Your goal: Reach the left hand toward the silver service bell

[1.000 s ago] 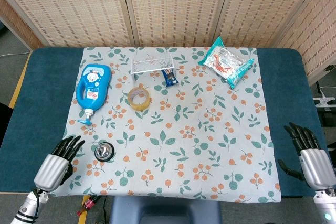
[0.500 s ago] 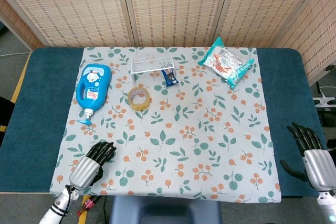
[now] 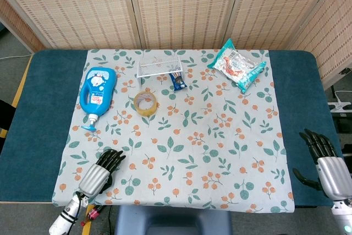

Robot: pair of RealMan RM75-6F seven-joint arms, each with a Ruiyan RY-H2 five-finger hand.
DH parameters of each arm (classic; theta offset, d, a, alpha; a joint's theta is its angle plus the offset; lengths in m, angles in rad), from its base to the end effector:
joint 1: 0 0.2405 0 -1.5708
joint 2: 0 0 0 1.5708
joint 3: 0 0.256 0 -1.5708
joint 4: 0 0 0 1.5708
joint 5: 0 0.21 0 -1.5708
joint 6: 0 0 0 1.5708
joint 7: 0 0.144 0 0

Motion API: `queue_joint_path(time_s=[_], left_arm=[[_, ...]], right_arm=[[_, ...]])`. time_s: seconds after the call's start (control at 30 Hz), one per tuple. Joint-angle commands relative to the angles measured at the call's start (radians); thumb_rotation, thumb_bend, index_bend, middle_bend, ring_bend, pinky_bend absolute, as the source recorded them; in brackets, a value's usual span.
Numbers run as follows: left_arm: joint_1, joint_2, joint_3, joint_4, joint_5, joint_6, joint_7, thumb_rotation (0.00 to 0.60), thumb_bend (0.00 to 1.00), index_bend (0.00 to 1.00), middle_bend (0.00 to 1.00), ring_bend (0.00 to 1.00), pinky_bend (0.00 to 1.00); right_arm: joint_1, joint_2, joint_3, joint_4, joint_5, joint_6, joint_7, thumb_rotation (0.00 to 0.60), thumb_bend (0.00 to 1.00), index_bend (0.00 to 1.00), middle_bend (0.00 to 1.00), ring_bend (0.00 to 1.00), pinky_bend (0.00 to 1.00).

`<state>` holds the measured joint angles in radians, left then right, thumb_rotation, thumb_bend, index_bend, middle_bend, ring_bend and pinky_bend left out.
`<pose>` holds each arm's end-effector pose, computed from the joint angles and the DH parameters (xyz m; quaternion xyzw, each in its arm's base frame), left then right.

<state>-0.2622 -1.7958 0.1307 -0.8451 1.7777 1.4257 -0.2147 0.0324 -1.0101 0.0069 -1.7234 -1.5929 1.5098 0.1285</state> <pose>-0.2903 0.1951 -0.0493 -0.7401 -0.3535 -0.4313 0.3759 -0.2953 -0.1548 0.1754 0.5883 -0.4282 0.4213 0.5414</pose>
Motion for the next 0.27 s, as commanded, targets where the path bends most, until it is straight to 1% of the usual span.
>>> queue_joint_path(time_s=[0.03, 0.07, 0.2, 0.27], left_arm=[[-0.005, 0.154, -0.012, -0.170, 0.035, 0.107, 0.081, 0.600, 1.00, 0.00, 0.00, 0.00, 0.10], [-0.004, 0.193, -0.014, -0.211, 0.038, 0.123, 0.105, 0.600, 1.00, 0.00, 0.00, 0.00, 0.12], [0.000, 0.237, -0.014, -0.258, 0.038, 0.135, 0.133, 0.600, 1.00, 0.00, 0.00, 0.00, 0.15], [0.031, 0.312, -0.020, -0.321, 0.005, 0.160, 0.169, 0.600, 1.00, 0.00, 0.00, 0.00, 0.16]], right_arm=[[0.004, -0.002, 0.003, 0.000, 0.008, -0.008, -0.002, 0.600, 0.19, 0.06, 0.00, 0.00, 0.02], [0.006, -0.002, 0.004, 0.000, 0.012, -0.013, -0.004, 0.600, 0.19, 0.06, 0.00, 0.00, 0.02], [0.008, -0.003, 0.004, -0.001, 0.016, -0.018, -0.007, 0.600, 0.19, 0.06, 0.00, 0.00, 0.02], [0.009, -0.004, 0.002, -0.003, 0.016, -0.024, -0.014, 0.600, 0.19, 0.06, 0.00, 0.00, 0.02]])
